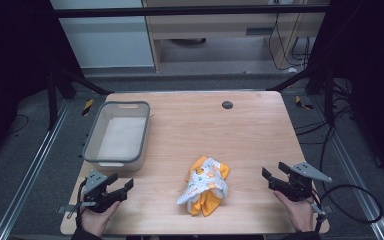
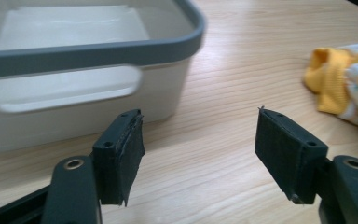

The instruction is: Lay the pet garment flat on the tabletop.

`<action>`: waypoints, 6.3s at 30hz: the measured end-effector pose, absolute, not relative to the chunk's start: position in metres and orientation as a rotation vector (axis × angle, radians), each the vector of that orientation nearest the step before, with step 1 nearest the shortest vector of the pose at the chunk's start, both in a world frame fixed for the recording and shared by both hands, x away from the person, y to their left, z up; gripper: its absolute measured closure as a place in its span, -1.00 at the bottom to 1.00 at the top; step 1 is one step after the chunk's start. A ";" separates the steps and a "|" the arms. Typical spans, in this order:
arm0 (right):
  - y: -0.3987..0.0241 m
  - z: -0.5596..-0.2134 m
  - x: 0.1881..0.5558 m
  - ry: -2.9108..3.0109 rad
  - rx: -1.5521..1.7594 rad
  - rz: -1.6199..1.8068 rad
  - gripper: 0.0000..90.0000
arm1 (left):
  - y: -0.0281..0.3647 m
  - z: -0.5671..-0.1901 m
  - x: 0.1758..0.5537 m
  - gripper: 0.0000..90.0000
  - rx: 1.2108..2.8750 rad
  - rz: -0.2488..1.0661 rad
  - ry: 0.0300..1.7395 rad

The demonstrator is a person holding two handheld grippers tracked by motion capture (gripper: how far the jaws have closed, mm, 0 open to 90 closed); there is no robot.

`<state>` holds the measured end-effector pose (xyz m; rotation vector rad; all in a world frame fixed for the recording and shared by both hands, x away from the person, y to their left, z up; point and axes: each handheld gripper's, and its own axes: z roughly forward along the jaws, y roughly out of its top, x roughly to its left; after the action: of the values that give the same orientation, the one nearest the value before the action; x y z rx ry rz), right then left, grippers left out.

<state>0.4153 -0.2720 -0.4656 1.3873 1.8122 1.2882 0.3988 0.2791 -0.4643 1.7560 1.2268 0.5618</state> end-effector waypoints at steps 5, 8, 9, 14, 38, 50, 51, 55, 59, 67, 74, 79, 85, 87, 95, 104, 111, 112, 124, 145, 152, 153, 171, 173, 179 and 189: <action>-0.266 -0.462 0.413 1.830 1.349 1.317 -0.23 | 0.265 -0.461 0.395 -0.23 1.784 0.543 1.179; -0.263 -0.459 0.413 1.858 1.341 1.336 -0.16 | 0.260 -0.458 0.393 -0.19 1.790 0.534 1.170; -0.261 -0.458 0.412 1.874 1.342 1.354 -0.13 | 0.258 -0.457 0.392 -0.17 1.787 0.530 1.166; -0.252 -0.452 0.411 1.921 1.305 1.394 -0.04 | 0.250 -0.453 0.393 -0.10 1.786 0.498 1.144; -0.197 -0.409 0.452 2.071 1.140 1.438 -0.03 | 0.181 -0.439 0.430 0.05 1.883 0.487 1.014; -0.174 -0.432 0.471 2.163 1.140 1.329 -0.02 | 0.154 -0.452 0.443 0.03 1.948 0.429 1.005; -0.172 -0.435 0.472 2.171 1.142 1.322 -0.02 | 0.153 -0.454 0.444 0.03 1.955 0.424 1.002; -0.169 -0.447 0.476 2.199 1.175 1.289 -0.01 | 0.145 -0.462 0.444 0.00 2.007 0.415 0.989; -0.166 -0.463 0.479 2.242 1.188 1.231 0.00 | 0.138 -0.468 0.445 -0.02 2.053 0.407 0.976; -0.161 -0.480 0.487 2.286 1.203 1.163 0.04 | 0.126 -0.480 0.449 -0.02 2.098 0.396 0.976; -0.153 -0.496 0.491 2.348 1.201 1.096 0.17 | 0.122 -0.488 0.455 -0.01 2.129 0.388 0.985; -0.152 -0.500 0.490 2.383 1.209 1.085 0.34 | 0.117 -0.493 0.456 0.01 2.149 0.373 0.977; -0.148 -0.500 0.487 2.396 1.160 1.070 0.65 | 0.114 -0.496 0.459 0.12 2.165 0.358 0.978; -0.147 -0.500 0.486 2.400 1.163 1.073 0.76 | 0.113 -0.497 0.460 0.17 2.173 0.354 0.976; -0.147 -0.499 0.485 2.396 1.175 1.093 0.85 | 0.106 -0.497 0.458 0.54 2.195 0.370 0.947; -0.150 -0.494 0.483 2.374 1.168 1.113 0.85 | 0.103 -0.496 0.459 1.00 2.200 0.355 0.956; -0.162 -0.478 0.479 2.313 1.154 1.192 0.86 | 0.110 -0.479 0.455 1.00 2.136 0.347 0.925; -0.163 -0.476 0.478 2.300 1.151 1.206 0.86 | 0.113 -0.475 0.454 1.00 2.120 0.352 0.922; -0.173 -0.464 0.471 2.264 1.131 1.265 0.87 | 0.130 -0.456 0.443 0.76 1.983 0.253 0.918; -0.167 -0.474 0.473 2.326 1.133 1.188 0.87 | 0.093 -0.481 0.439 0.27 2.046 0.176 0.890; -0.172 -0.472 0.473 2.307 1.137 1.194 0.87 | 0.097 -0.477 0.438 0.74 2.050 0.175 0.868; -0.173 -0.471 0.472 2.303 1.142 1.201 0.87 | 0.098 -0.476 0.438 0.80 2.052 0.178 0.862; -0.193 -0.437 0.458 2.186 1.059 1.338 0.88 | 0.114 -0.431 0.435 0.94 2.022 0.279 0.782; -0.193 -0.430 0.456 2.163 1.043 1.365 0.88 | 0.115 -0.424 0.435 0.94 2.006 0.301 0.778; -0.192 -0.407 0.447 2.043 0.976 1.464 0.88 | 0.118 -0.396 0.441 0.95 1.972 0.395 0.761; -0.182 -0.389 0.456 1.771 0.950 1.533 0.88 | 0.106 -0.365 0.468 0.94 1.894 0.586 0.775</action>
<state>0.4564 -0.1824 -0.3894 0.9497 1.7708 1.5335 0.4682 0.1060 -0.3650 1.8938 0.7755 0.5858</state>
